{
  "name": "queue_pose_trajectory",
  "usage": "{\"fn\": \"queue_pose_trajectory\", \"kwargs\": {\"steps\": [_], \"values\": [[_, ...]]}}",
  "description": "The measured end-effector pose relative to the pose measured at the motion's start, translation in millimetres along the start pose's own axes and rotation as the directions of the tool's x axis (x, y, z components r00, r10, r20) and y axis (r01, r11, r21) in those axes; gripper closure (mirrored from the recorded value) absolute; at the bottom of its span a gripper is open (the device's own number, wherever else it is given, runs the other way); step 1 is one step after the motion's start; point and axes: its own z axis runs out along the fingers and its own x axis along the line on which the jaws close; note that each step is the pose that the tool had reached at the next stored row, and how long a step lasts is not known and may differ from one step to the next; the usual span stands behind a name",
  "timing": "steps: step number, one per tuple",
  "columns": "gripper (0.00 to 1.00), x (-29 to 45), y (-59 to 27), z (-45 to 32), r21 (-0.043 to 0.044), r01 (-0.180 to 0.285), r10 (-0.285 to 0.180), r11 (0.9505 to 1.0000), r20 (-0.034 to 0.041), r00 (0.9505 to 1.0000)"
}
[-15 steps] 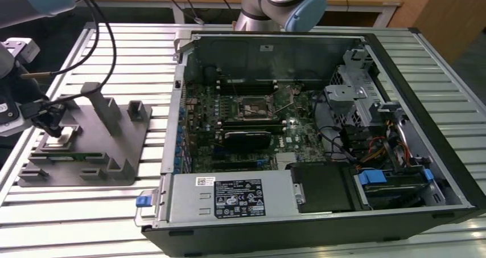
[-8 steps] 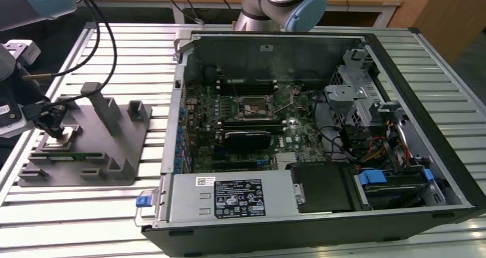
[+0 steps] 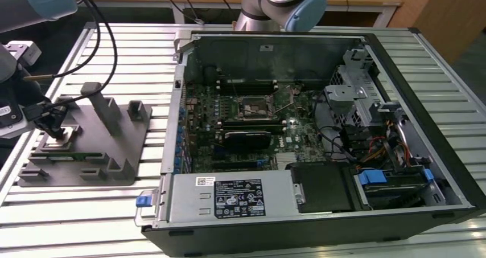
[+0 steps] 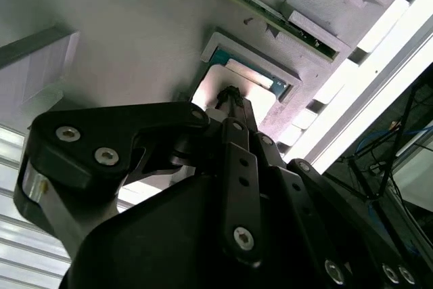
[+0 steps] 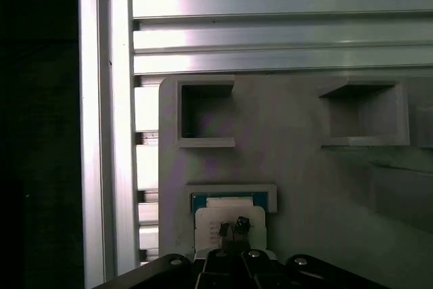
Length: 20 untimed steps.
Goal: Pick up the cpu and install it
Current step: 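Pick up the cpu and move it towards the insertion slot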
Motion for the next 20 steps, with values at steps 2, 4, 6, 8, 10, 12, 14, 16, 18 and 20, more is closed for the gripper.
{"fn": "queue_pose_trajectory", "kwargs": {"steps": [2,4,6,8,10,12,14,16,18,20], "values": [[0.89,0.0,0.0,0.1,-0.0001,0.0,0.0,1.0,0.0001,1.0],[0.89,0.0,0.0,0.1,-0.0001,0.0,0.0,1.0,0.0001,1.0],[0.83,0.0,0.0,0.1,-0.0001,0.0,0.0,1.0,0.0001,1.0],[0.77,0.0,0.0,0.0,-0.0001,0.0,0.0,1.0,0.0001,1.0],[0.65,0.0,0.0,0.0,0.0,0.0,0.0,1.0,0.0,1.0],[0.59,0.0,0.0,0.1,-0.0001,0.0,0.0,1.0,0.0001,1.0],[0.47,0.0,0.0,0.1,-0.0001,0.0,0.0,1.0,0.0,1.0],[0.47,0.0,0.0,0.1,-0.0001,0.001,-0.001,1.0,0.0001,1.0],[0.41,0.0,0.0,0.1,-0.0001,0.001,-0.001,1.0,0.0001,1.0],[0.41,0.0,0.0,1.7,-0.0005,0.001,-0.001,1.0,0.0007,1.0]]}}
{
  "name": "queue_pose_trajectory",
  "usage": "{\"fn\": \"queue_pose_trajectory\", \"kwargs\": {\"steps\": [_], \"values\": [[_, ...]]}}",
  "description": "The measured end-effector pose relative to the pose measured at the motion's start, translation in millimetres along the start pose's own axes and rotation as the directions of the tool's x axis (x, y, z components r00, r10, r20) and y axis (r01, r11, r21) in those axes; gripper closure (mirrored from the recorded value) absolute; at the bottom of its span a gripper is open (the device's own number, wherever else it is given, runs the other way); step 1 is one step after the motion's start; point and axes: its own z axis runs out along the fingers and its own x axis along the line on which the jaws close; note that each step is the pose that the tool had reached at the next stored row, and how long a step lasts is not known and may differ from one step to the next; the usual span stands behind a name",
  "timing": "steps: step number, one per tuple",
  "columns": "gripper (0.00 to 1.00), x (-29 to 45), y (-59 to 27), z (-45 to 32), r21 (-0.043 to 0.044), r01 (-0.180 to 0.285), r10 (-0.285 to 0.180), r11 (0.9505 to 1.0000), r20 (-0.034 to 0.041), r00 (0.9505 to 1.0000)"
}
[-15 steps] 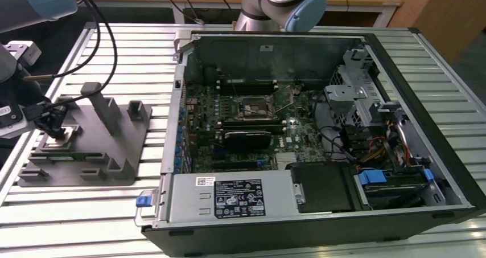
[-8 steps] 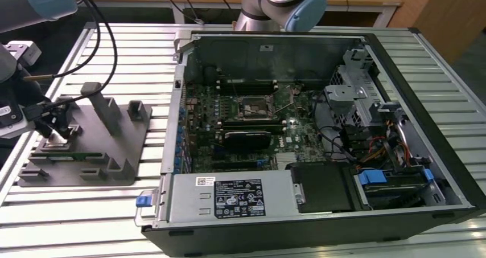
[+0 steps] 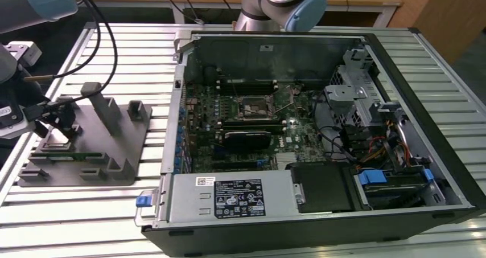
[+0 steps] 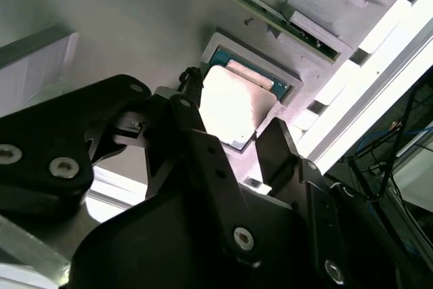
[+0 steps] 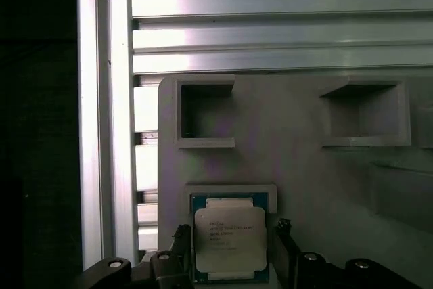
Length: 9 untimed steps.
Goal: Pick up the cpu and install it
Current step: 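Pick up the cpu and move it towards the insertion slot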
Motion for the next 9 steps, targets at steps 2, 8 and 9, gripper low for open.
{"fn": "queue_pose_trajectory", "kwargs": {"steps": [2,8,9], "values": [[0.41,0.1,-0.1,1.0,0.0003,0.0,0.0,1.0,-0.0004,1.0],[0.41,0.1,-0.2,2.8,0.0005,0.0,0.0,1.0,-0.0005,1.0],[0.41,0.2,-0.2,3.0,0.0004,0.0,0.0,1.0,-0.0005,1.0]]}}
